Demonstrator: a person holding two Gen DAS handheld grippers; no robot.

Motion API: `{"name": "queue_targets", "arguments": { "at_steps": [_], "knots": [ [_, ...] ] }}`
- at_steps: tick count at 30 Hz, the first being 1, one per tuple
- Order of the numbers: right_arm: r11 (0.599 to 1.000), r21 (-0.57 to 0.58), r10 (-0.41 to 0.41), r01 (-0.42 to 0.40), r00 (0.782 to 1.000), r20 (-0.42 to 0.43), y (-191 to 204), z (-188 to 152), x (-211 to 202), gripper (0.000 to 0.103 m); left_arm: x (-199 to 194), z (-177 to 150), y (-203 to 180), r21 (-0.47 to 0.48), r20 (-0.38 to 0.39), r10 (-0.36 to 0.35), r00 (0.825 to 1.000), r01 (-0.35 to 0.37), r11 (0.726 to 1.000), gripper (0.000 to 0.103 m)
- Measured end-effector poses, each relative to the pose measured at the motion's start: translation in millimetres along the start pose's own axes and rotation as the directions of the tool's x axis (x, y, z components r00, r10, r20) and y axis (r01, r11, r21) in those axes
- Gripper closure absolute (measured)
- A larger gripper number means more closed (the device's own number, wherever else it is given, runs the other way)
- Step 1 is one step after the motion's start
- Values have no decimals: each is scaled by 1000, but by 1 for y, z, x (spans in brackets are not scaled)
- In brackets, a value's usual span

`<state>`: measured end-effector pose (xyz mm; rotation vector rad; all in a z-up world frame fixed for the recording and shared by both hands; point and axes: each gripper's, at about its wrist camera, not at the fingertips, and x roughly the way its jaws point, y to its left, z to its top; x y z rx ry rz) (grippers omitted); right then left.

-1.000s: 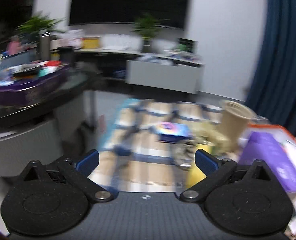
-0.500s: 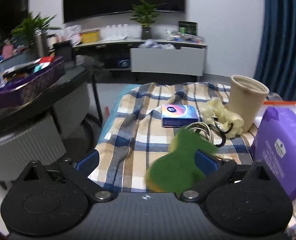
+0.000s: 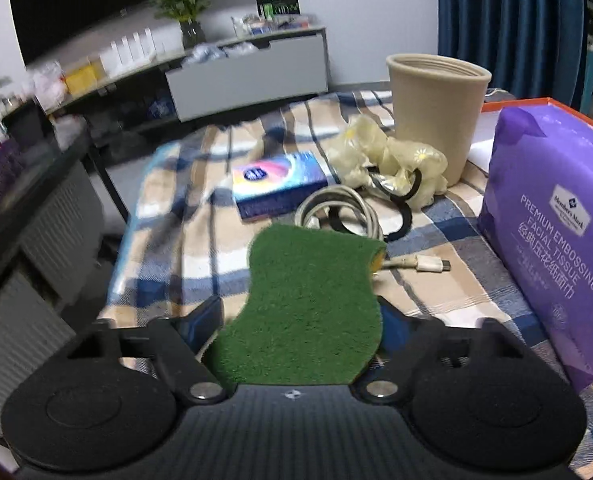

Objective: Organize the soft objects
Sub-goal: 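Hold the sponge in the left gripper while the right gripper grasps the coiled white cable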

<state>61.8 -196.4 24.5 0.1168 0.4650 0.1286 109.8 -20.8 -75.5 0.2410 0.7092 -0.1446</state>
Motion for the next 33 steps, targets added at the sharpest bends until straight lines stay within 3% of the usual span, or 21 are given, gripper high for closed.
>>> {"name": "queue_targets", "arguments": {
  "at_steps": [5, 14, 18, 23, 27, 31, 32, 33],
  "knots": [
    [998, 46, -37, 38, 999, -29, 33, -11, 37, 23, -11, 0, 27, -121, 7, -53, 999, 54, 991, 23],
    [988, 79, -126, 132, 989, -75, 84, -44, 119, 21, -49, 14, 99, -235, 60, 107, 992, -90, 968, 23],
    [979, 59, -190, 196, 977, -96, 97, -55, 156, 21, -54, 8, 116, -301, 77, 86, 993, -59, 952, 23],
    [943, 52, -322, 330, 939, -119, 99, -60, 192, 21, -54, 5, 123, -337, 86, 52, 995, -20, 941, 23],
    [927, 72, -354, 367, 924, -146, 92, -62, 213, 21, -52, 4, 128, -360, 81, 28, 996, 3, 933, 23],
    [931, 101, -332, 350, 929, -165, 84, -63, 225, 22, -49, 4, 132, -374, 78, 19, 997, 12, 927, 23],
    [934, 99, -324, 342, 932, -161, 84, -63, 225, 30, -49, 4, 133, -378, 81, 11, 997, 20, 926, 23],
    [938, 90, -320, 336, 934, -159, 84, -63, 225, 30, -49, 4, 133, -380, 85, 9, 996, 24, 925, 23]
  ]
}}
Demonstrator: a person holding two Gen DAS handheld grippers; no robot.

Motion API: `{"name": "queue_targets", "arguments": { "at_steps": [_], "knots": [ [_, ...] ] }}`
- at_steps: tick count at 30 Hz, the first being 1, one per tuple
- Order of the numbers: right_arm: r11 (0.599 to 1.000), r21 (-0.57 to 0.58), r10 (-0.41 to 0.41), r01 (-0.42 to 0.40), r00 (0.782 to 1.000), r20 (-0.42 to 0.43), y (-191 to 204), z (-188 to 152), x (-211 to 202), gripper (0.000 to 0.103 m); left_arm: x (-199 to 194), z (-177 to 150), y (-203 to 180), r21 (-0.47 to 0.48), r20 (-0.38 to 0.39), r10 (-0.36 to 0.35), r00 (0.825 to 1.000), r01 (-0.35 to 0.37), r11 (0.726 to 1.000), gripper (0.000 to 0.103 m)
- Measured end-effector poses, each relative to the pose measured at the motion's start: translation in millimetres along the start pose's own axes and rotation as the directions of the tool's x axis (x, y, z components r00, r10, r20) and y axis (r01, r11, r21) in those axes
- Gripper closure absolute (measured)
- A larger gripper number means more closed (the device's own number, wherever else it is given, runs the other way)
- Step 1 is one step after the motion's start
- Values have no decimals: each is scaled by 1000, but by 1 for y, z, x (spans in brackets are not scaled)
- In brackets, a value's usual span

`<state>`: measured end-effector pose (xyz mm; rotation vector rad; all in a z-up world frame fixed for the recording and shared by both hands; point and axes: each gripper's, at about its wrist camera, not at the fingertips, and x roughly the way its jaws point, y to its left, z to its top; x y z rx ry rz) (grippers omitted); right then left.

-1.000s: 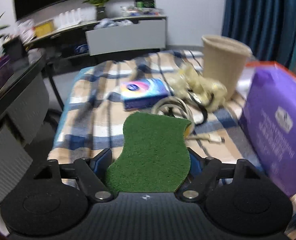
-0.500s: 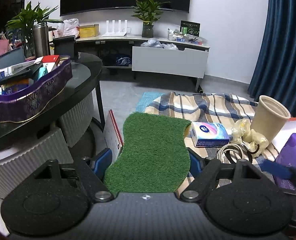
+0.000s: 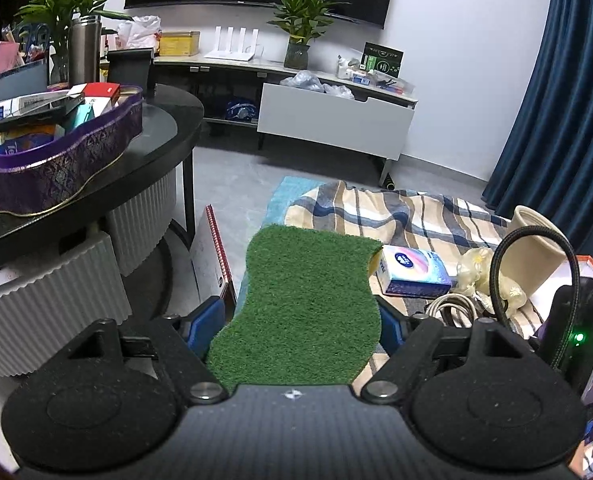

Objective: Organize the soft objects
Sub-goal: 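Hold the sponge in the left gripper while the right gripper grasps the coiled white cable, then carry the sponge and white cable with both grippers over the white box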

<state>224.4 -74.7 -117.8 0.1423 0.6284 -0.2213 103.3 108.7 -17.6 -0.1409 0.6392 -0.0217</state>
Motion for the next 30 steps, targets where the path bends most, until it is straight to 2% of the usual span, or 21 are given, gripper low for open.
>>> {"name": "queue_targets", "arguments": {
  "at_steps": [5, 10, 17, 22, 30],
  "knots": [
    [1000, -2, 11, -11, 1000, 29, -2, -1, -17, 30, 2, 0, 1, 1, 6, 6, 1000, -6, 1000, 23],
    [996, -9, 92, -91, 994, 58, -8, 8, -51, 30, -1, -1, 3, -9, 18, 20, 1000, -20, 1000, 23],
    [976, -71, 211, -204, 972, 104, -24, 25, -116, 30, -8, -3, -3, -18, 23, 58, 998, -58, 998, 23],
    [963, -102, 264, -251, 955, 136, -47, 38, -151, 30, -31, 0, -25, -7, 56, 53, 997, -53, 999, 23],
    [943, -135, 324, -305, 934, 152, -87, 51, -186, 30, -57, -2, -66, 14, 47, 51, 998, -51, 999, 23]
  ]
}}
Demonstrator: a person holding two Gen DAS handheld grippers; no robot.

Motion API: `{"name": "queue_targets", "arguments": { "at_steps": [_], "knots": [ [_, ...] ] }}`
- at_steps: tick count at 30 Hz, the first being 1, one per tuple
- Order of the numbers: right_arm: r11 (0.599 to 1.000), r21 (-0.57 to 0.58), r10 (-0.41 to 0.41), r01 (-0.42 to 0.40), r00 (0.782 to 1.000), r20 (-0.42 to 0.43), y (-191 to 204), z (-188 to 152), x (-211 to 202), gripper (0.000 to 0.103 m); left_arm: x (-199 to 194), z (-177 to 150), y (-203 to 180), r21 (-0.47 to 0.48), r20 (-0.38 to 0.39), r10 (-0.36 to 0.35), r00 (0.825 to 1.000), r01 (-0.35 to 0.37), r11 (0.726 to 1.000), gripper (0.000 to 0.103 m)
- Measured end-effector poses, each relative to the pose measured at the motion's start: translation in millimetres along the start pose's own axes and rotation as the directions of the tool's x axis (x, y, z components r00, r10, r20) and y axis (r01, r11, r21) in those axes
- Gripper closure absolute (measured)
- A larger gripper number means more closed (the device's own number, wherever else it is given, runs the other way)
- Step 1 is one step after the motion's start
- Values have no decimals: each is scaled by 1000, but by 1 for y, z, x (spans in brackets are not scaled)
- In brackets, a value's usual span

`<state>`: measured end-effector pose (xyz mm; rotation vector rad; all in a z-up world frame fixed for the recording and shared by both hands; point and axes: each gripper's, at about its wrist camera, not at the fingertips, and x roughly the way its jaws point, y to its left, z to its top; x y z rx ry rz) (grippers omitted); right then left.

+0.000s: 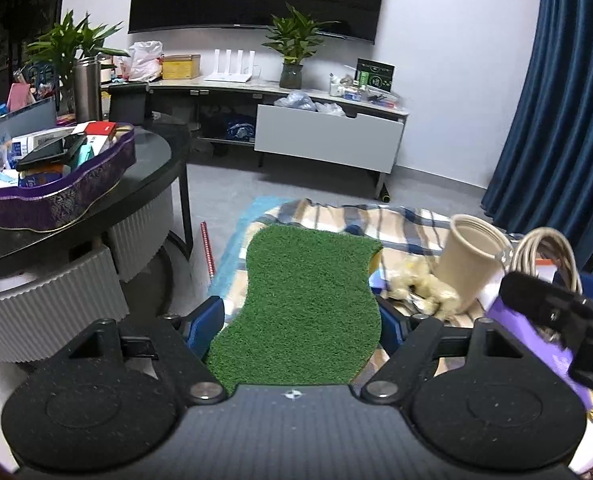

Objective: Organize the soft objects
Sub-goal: 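Carry the sponge and white cable with both grippers over the white box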

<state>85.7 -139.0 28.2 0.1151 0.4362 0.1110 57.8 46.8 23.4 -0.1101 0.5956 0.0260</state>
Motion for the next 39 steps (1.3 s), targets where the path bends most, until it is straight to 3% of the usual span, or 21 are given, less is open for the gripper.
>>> {"name": "queue_targets", "arguments": {
  "at_steps": [22, 39],
  "knots": [
    [1000, 13, -10, 10, 999, 36, -57, -3, -51, 30, -22, -10, -63, 39, -30, -45, 999, 46, 998, 23],
    [999, 25, -46, 45, 998, 44, -73, -2, -61, 30, -27, -12, -80, 66, -30, -85, 996, 87, 994, 23]
  ]
}}
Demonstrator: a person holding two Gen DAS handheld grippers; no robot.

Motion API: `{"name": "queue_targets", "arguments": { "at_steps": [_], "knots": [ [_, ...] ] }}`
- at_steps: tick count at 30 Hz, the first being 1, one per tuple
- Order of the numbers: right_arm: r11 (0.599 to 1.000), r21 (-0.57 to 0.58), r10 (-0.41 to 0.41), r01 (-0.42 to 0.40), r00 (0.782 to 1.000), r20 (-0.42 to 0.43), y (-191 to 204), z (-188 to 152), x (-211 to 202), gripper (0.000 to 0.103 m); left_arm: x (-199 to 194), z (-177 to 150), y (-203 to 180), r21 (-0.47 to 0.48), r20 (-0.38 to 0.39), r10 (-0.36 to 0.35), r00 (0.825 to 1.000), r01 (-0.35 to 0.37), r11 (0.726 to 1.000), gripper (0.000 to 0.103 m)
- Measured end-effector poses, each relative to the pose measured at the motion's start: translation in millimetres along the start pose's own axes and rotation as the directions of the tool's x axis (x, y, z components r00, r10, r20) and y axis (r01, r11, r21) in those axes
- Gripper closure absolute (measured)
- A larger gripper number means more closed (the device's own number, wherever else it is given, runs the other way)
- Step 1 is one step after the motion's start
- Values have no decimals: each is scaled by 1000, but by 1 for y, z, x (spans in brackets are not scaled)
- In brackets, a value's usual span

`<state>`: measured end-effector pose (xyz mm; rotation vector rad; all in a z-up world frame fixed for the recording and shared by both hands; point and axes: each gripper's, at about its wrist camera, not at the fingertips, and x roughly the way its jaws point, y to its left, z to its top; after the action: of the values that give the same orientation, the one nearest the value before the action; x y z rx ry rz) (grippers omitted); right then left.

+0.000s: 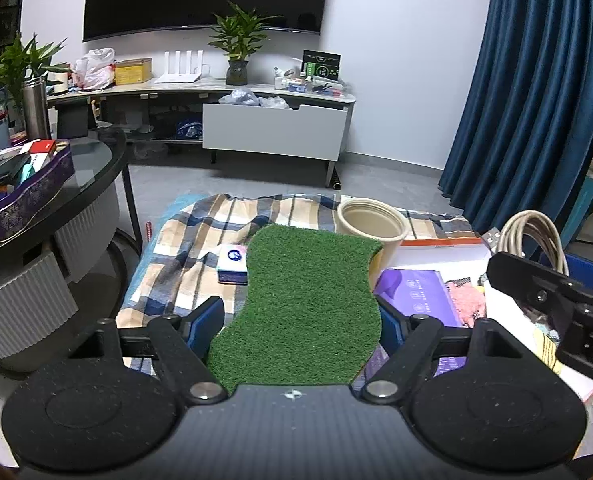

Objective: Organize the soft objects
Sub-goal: 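Carry the sponge and white cable with both grippers over the white box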

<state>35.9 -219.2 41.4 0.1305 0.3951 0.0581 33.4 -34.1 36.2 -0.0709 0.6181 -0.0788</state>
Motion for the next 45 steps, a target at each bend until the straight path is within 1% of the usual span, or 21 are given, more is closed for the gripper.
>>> {"name": "queue_targets", "arguments": {
  "at_steps": [13, 34, 45],
  "knots": [
    [999, 28, -38, 38, 999, 8, -15, 0, -2, 30, 1, -1, -13, 27, -5, -36, 999, 36, 999, 23],
    [995, 55, -81, 80, 997, 14, -31, -4, -9, 30, 8, -2, -32, 67, -12, -73, 997, 74, 995, 23],
    [990, 73, -119, 117, 993, 15, -49, -5, -13, 30, 11, -4, -47, 98, -14, -107, 994, 108, 989, 23]
  ]
}}
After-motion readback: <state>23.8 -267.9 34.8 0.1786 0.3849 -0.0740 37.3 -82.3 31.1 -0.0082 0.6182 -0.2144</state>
